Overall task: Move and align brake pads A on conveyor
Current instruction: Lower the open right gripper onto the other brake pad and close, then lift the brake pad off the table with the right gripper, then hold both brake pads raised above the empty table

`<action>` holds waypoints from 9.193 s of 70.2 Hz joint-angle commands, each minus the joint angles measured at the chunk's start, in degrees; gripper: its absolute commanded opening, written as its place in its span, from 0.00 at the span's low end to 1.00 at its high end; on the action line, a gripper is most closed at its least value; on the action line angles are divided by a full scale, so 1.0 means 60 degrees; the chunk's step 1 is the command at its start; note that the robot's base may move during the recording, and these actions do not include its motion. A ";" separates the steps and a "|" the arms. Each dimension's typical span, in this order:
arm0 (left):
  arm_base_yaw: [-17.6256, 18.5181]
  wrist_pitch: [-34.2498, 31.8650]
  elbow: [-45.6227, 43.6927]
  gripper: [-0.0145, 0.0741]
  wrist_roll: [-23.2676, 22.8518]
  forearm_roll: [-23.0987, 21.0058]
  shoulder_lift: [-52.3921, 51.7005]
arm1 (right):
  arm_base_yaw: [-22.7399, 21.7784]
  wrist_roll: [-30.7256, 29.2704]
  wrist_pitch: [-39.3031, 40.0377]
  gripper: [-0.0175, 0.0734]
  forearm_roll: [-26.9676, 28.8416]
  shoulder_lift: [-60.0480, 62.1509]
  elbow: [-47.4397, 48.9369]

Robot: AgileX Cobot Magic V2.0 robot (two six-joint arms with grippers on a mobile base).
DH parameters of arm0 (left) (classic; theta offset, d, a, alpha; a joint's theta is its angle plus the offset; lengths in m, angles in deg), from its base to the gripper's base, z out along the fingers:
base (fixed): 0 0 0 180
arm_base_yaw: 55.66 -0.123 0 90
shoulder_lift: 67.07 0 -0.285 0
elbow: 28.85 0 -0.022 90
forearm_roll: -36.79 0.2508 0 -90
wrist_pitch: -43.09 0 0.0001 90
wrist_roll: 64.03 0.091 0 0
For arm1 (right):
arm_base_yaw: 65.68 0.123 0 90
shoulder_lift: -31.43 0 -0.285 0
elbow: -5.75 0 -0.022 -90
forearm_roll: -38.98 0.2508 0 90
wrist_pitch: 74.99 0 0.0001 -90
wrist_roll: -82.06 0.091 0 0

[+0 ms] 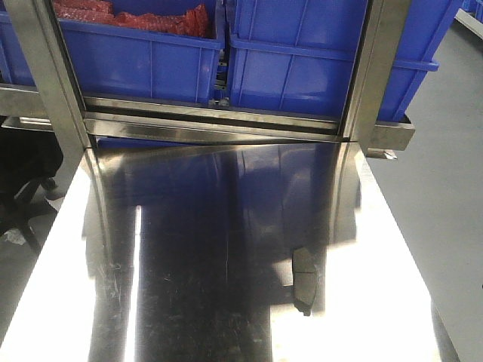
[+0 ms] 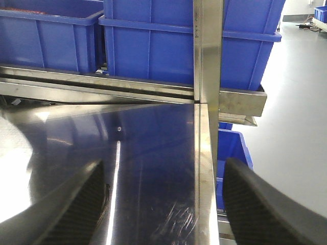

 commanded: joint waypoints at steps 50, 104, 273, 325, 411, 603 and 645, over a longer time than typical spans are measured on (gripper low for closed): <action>0.0027 -0.0645 -0.0297 0.15 0.0012 0.0031 0.0019 | -0.0020 -0.7342 -0.0054 0.71 0.6960 -0.5189 0.2910; 0.0027 -0.0645 -0.0297 0.15 0.0012 0.0031 0.0019 | 0.2408 -0.1991 -0.1922 0.71 0.1362 -1.0779 0.7638; 0.0027 -0.0645 -0.0297 0.15 0.0012 0.0031 0.0019 | 0.3868 0.6013 -0.5298 0.74 -0.1786 -1.6426 0.9823; 0.0027 -0.0645 -0.0297 0.15 0.0012 0.0031 0.0019 | 0.3868 0.5915 -0.5260 0.74 -0.1778 -1.6434 0.9823; 0.0027 -0.0645 -0.0297 0.15 0.0012 0.0031 0.0019 | 0.3878 0.5926 -0.5288 0.26 -0.2099 -1.6475 0.9823; 0.0027 -0.0645 -0.0297 0.15 0.0012 0.0031 0.0019 | 0.1747 0.2971 -0.4173 0.21 -0.3551 -0.4963 0.2761; 0.0027 -0.0645 -0.0297 0.16 0.0012 0.0031 0.0019 | 0.1747 0.2971 -0.4495 0.21 -0.3541 -0.4963 0.2761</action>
